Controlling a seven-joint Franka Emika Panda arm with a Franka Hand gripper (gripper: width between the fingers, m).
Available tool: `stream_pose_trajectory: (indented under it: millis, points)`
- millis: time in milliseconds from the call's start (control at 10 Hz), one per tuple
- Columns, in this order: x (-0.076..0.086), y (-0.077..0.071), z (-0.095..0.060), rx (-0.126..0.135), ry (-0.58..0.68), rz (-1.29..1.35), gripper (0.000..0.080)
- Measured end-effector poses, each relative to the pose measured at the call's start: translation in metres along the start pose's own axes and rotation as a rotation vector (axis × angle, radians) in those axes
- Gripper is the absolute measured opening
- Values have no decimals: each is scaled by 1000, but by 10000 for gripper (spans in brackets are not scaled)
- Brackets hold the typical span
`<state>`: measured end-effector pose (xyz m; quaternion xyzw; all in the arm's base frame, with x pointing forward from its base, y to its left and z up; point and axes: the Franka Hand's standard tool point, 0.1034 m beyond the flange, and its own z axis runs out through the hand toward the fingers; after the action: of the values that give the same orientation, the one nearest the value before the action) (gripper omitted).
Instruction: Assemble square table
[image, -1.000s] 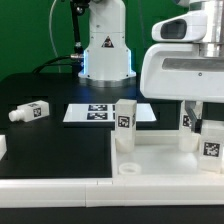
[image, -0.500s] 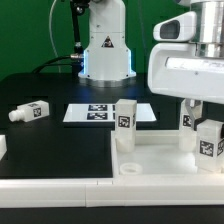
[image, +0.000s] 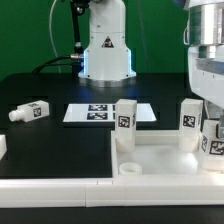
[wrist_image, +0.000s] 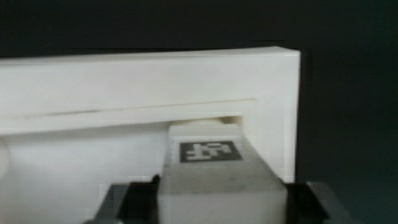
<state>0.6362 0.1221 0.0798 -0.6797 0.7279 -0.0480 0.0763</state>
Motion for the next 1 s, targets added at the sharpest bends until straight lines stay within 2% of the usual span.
stream_pose_trajectory:
  millis: [100,300,400,500,900,1000]
  points:
    - [-1,1,0,-6,6,-86,331]
    - [-4,5,2,-24,46,-446,603]
    - [-5,5,1,-37,53,-682,603]
    - [-3,4,0,-48,44,-822,640]
    - [0,3,1,-59,48,-1112,649]
    - [7,-4,-2,-68,63,-1419,649]
